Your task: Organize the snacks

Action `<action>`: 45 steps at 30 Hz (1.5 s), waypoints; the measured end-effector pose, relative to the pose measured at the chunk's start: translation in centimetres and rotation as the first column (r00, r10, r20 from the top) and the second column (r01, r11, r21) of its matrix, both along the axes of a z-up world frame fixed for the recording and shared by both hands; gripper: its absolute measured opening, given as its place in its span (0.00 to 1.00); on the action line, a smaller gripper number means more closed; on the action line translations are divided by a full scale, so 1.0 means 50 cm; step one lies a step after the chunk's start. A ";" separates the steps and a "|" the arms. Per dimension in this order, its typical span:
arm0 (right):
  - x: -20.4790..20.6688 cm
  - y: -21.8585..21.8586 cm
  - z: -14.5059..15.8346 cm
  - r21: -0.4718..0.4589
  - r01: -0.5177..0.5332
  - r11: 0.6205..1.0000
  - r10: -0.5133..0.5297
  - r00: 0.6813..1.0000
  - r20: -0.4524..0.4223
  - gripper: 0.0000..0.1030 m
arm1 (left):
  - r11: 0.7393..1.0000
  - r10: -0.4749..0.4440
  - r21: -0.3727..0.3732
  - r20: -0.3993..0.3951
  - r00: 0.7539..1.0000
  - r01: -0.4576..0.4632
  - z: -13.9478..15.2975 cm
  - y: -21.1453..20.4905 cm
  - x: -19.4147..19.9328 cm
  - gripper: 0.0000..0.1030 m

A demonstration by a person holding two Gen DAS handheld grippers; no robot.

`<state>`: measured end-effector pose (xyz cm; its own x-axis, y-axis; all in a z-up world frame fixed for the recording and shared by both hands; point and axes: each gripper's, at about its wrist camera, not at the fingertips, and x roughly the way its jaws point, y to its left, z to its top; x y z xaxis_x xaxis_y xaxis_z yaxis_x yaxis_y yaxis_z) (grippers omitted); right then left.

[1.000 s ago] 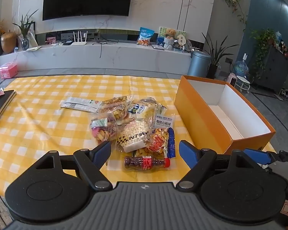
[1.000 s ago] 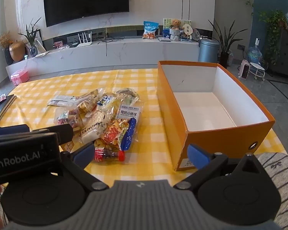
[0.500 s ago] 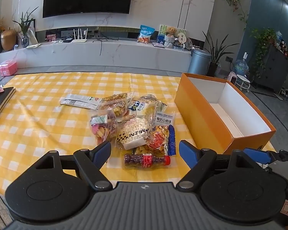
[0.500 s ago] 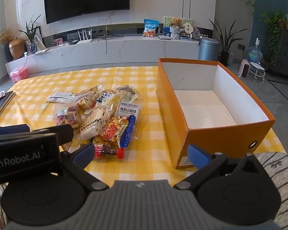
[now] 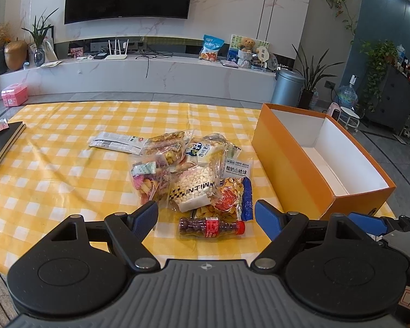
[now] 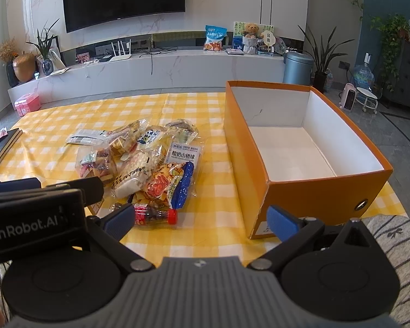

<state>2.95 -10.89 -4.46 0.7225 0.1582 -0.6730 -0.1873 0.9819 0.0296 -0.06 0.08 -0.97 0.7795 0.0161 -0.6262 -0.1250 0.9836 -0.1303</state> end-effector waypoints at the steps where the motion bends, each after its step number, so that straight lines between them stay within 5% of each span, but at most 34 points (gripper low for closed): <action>1: 0.000 0.000 0.000 -0.001 -0.001 1.000 0.001 1.000 -0.002 0.97 | 1.000 0.000 -0.001 -0.002 1.000 0.000 0.000 0.000 0.000 0.92; 45: 0.002 0.002 -0.006 -0.012 -0.002 1.000 0.002 1.000 -0.028 0.97 | 1.000 0.014 -0.007 -0.025 1.000 -0.014 -0.009 0.000 0.002 0.92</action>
